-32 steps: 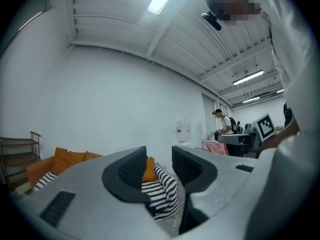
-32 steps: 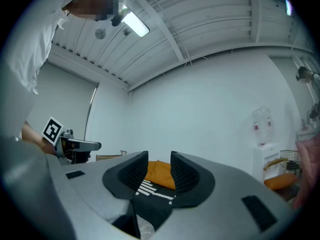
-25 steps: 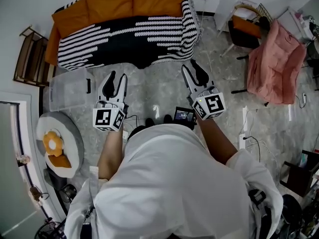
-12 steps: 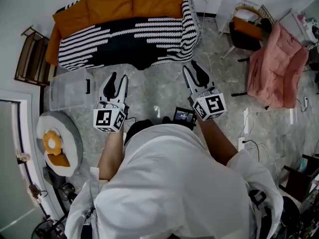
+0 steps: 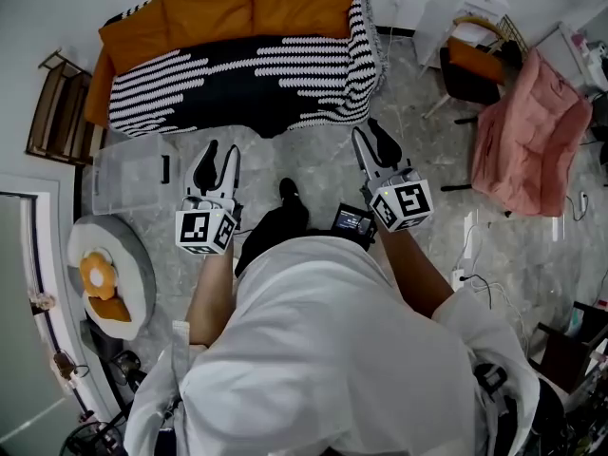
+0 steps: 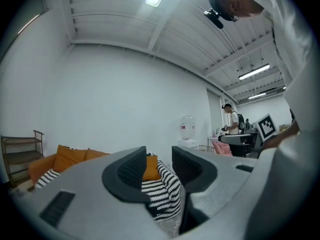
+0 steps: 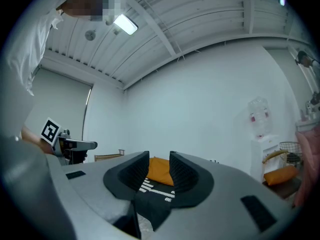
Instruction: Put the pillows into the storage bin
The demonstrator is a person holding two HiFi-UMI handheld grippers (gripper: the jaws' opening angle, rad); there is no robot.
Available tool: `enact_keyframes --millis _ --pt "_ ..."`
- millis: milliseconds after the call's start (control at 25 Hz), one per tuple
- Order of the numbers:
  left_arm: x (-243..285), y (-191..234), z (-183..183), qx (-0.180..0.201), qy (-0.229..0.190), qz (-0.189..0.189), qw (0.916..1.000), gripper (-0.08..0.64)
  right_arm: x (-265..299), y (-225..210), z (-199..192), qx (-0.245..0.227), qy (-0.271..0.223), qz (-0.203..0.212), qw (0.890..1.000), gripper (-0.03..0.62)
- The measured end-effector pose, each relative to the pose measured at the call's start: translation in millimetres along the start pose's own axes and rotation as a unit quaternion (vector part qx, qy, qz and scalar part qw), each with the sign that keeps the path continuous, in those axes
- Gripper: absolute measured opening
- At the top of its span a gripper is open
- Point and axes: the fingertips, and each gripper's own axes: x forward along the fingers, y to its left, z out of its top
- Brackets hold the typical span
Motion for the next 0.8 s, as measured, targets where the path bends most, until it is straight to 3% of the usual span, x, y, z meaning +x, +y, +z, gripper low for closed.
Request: enact_keyframes --millis 360,800 --pt "53.3 41.9 -6.9 -0.014 -0.009 0.004 0.9998 0.163 59.6 -26.7 -11.4 0.01 0.006 -0.004 1.0 0.143" --pt "171.2 135.6 -4.5 -0.031 -0.006 -0.013 0.9994 0.163 193.3 -64.9 -13.4 0.003 0.026 -0.013 1.0 0.143"
